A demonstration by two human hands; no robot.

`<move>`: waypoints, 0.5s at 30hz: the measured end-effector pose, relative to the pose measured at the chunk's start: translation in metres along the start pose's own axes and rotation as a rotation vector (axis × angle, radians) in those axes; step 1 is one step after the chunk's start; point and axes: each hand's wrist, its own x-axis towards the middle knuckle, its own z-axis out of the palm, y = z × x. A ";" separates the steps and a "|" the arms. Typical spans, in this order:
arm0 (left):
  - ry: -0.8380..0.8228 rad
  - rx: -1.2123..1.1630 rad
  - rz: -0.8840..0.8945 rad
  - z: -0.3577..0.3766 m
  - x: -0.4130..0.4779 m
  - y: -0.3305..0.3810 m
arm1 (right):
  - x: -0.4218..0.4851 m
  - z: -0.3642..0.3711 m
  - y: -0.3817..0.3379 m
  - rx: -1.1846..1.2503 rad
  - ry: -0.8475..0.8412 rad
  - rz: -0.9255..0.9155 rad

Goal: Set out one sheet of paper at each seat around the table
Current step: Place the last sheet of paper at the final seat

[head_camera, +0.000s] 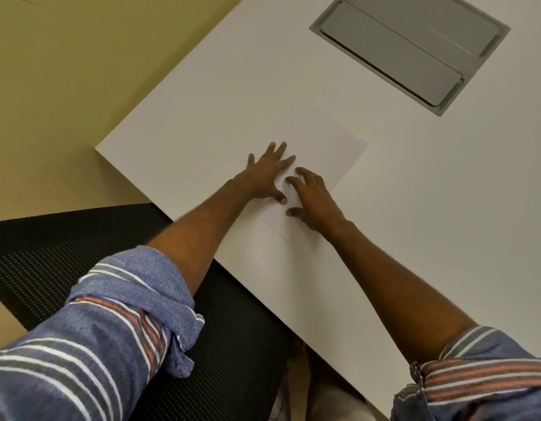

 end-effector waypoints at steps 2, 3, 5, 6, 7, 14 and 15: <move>-0.002 0.003 0.013 0.000 0.003 0.002 | 0.001 0.001 -0.001 0.003 0.008 0.004; -0.011 -0.018 0.018 -0.001 0.005 0.004 | 0.002 0.002 -0.003 0.005 0.011 0.008; -0.031 -0.056 0.003 -0.002 0.008 0.007 | 0.004 0.004 -0.007 0.013 0.023 0.009; -0.037 -0.061 -0.011 -0.002 0.008 0.008 | 0.006 0.006 -0.009 0.019 0.036 0.009; -0.042 -0.059 -0.023 -0.002 0.010 0.009 | 0.007 0.005 -0.010 0.021 0.046 0.009; -0.039 0.013 -0.056 0.003 0.010 0.006 | 0.009 0.010 -0.008 0.024 0.067 -0.010; -0.044 0.017 -0.060 0.003 0.011 0.007 | 0.010 0.010 -0.008 0.019 0.069 -0.014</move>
